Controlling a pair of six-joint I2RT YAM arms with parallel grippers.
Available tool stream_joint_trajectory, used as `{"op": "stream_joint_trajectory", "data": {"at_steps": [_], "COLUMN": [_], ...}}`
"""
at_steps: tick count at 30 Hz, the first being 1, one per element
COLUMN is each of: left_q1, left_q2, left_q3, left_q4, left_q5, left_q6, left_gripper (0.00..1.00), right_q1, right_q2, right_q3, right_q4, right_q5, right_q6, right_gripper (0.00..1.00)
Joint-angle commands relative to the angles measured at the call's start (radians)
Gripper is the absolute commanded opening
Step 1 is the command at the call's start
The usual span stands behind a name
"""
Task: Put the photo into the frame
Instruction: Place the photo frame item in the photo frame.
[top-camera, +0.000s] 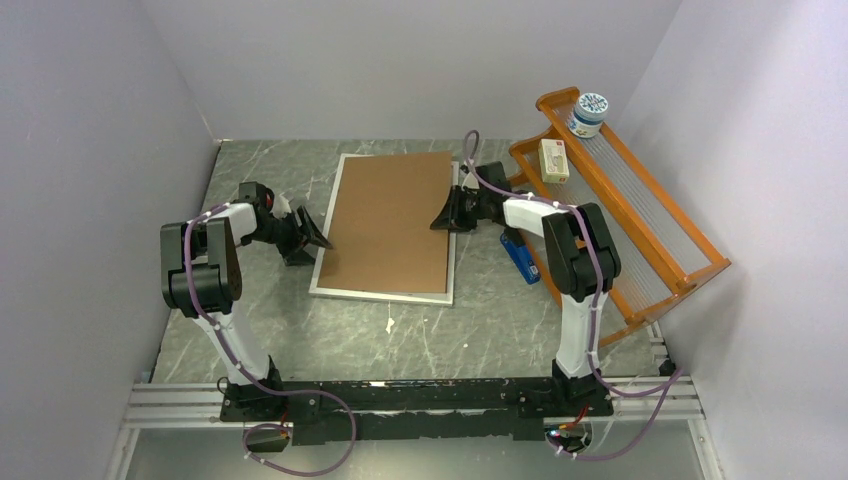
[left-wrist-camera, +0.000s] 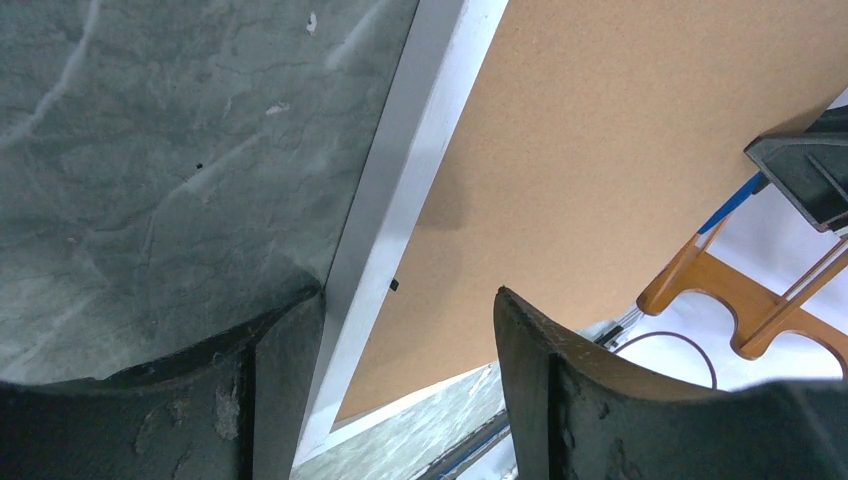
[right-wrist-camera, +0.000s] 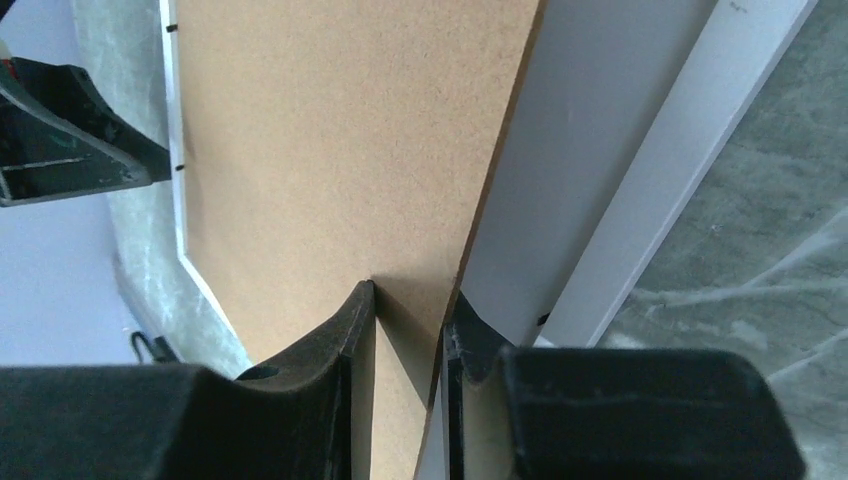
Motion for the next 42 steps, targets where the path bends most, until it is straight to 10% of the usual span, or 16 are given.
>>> {"op": "stream_joint_trajectory", "data": {"at_steps": [1, 7, 19, 30, 42], "left_q1": [-0.005, -0.005, -0.004, -0.005, -0.008], "left_q2": [-0.013, -0.017, -0.035, -0.044, -0.074], "left_q3": [-0.01, -0.013, 0.003, -0.016, -0.078], "left_q4": [-0.031, -0.037, -0.069, -0.032, -0.024], "left_q5": [-0.045, -0.056, -0.088, 0.015, 0.025], "left_q6": [0.018, 0.021, 0.022, 0.017, 0.011], "left_gripper": [0.69, 0.71, 0.73, 0.74, 0.72], "right_q1": [0.044, 0.051, 0.046, 0.042, 0.173], "right_q2": [-0.042, -0.067, -0.161, -0.268, -0.348], "right_q3": [-0.089, -0.142, -0.056, -0.061, -0.237], "right_q4": [0.102, 0.143, -0.11, -0.216, -0.089], "right_q5": [0.242, 0.338, 0.405, 0.387, 0.115], "right_q6": [-0.203, -0.235, -0.16, -0.05, -0.105], "right_gripper": [0.2, 0.55, 0.79, 0.79, 0.52]}}
